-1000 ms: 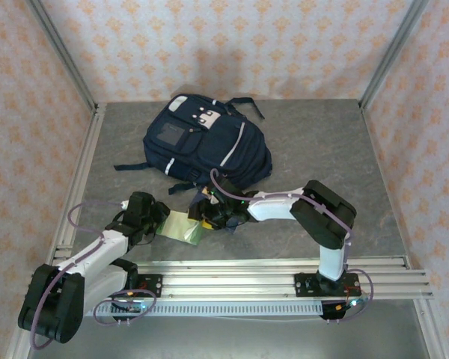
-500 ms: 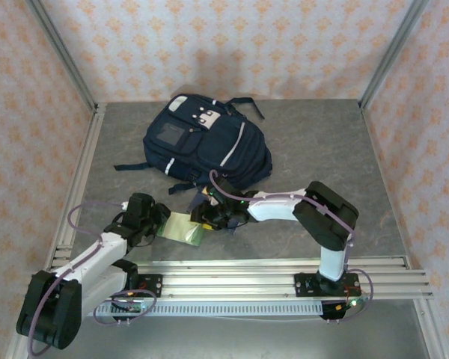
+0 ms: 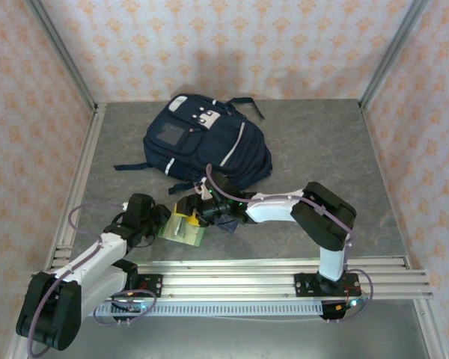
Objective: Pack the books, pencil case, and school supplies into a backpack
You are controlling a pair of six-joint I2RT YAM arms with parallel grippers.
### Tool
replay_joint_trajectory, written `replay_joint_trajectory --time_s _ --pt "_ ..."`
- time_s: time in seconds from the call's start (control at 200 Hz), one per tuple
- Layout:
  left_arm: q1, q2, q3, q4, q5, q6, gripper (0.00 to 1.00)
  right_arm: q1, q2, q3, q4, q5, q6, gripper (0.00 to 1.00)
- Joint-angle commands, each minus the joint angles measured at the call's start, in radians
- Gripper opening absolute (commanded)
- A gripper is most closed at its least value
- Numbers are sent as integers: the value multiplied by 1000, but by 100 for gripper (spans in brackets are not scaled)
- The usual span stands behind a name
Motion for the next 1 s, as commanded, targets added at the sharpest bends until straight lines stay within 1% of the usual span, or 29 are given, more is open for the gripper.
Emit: replay_joint_trajectory --time_s 0.0,0.11,0.225,0.39,0.52,0.625,0.881,0.996 --pt "-7 5 -10 -19 19 11 44 5 47 15 77 -21 24 60" --pt "-7 9 -10 -20 18 17 44 6 66 28 -16 2 -32 60" --pt "-7 8 -11 -22 10 23 44 6 48 24 -85 30 -83 60" --pt "-8 12 -13 -20 3 27 44 6 10 4 -97 35 -99 61" --pt "-8 15 -14 -18 -2 29 44 6 -24 -16 -44 29 -65 61" --pt "-8 14 -17 -16 -5 30 44 9 -19 -23 46 14 -11 61" --pt "-8 12 -20 -18 -11 32 44 23 143 23 249 -23 120 61" --pt "-8 8 -20 -19 -14 34 44 24 188 62 256 -24 124 61"
